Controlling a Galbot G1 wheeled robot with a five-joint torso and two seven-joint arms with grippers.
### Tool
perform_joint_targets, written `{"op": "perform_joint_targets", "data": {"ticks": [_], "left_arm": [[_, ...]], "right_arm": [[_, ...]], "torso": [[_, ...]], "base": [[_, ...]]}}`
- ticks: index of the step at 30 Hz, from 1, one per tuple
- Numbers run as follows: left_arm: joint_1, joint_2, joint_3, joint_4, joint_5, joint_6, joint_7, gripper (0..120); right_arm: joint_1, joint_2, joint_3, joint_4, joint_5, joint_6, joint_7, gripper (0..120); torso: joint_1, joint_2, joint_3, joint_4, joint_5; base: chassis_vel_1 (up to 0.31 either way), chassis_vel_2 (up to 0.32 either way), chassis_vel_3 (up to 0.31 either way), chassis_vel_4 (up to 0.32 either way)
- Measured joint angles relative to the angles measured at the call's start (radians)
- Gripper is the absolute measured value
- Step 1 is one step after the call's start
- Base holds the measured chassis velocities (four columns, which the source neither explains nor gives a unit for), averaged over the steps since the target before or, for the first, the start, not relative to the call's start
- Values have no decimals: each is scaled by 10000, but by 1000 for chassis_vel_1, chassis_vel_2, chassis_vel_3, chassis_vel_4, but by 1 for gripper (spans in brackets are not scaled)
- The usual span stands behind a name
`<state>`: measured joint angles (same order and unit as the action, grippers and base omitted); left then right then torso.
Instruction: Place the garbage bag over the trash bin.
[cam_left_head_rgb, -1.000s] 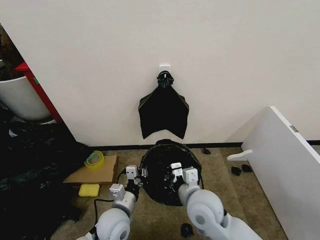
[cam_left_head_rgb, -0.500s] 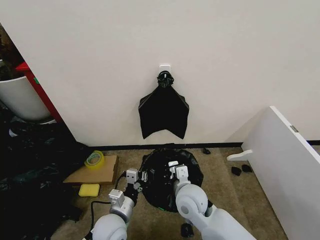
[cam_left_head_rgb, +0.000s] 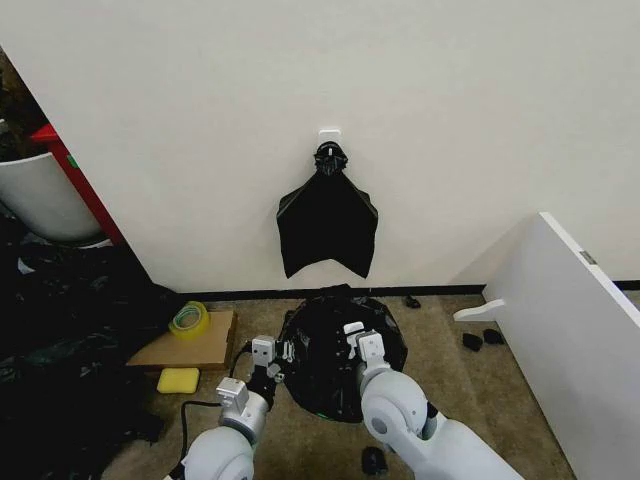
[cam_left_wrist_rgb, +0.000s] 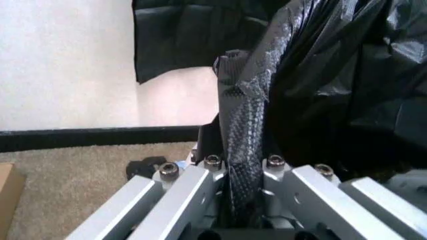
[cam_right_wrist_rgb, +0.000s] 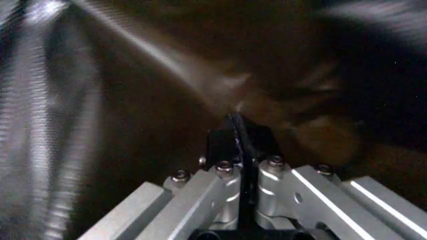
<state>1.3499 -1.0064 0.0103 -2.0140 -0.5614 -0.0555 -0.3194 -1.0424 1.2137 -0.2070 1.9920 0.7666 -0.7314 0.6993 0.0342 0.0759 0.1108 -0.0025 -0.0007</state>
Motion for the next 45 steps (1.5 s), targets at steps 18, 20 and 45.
{"op": "perform_joint_targets", "data": {"ticks": [18, 20, 45], "left_arm": [[101, 215, 12, -336, 69, 69, 118, 1], [99, 227, 32, -351, 64, 79, 125, 1], [83, 310, 155, -366, 54, 107, 260, 1]], "right_arm": [[166, -229, -268, -1218, -978, 0, 56, 0], [161, -157, -398, -1215, -1004, 0, -29, 0], [-43, -488, 25, -752, -1543, 23, -501, 0]], "torso": [[0, 0, 0, -3, 0], [0, 0, 0, -1, 0], [0, 0, 0, 0, -1]], "base": [[0, 0, 0, 0], [0, 0, 0, 0], [0, 0, 0, 0]]}}
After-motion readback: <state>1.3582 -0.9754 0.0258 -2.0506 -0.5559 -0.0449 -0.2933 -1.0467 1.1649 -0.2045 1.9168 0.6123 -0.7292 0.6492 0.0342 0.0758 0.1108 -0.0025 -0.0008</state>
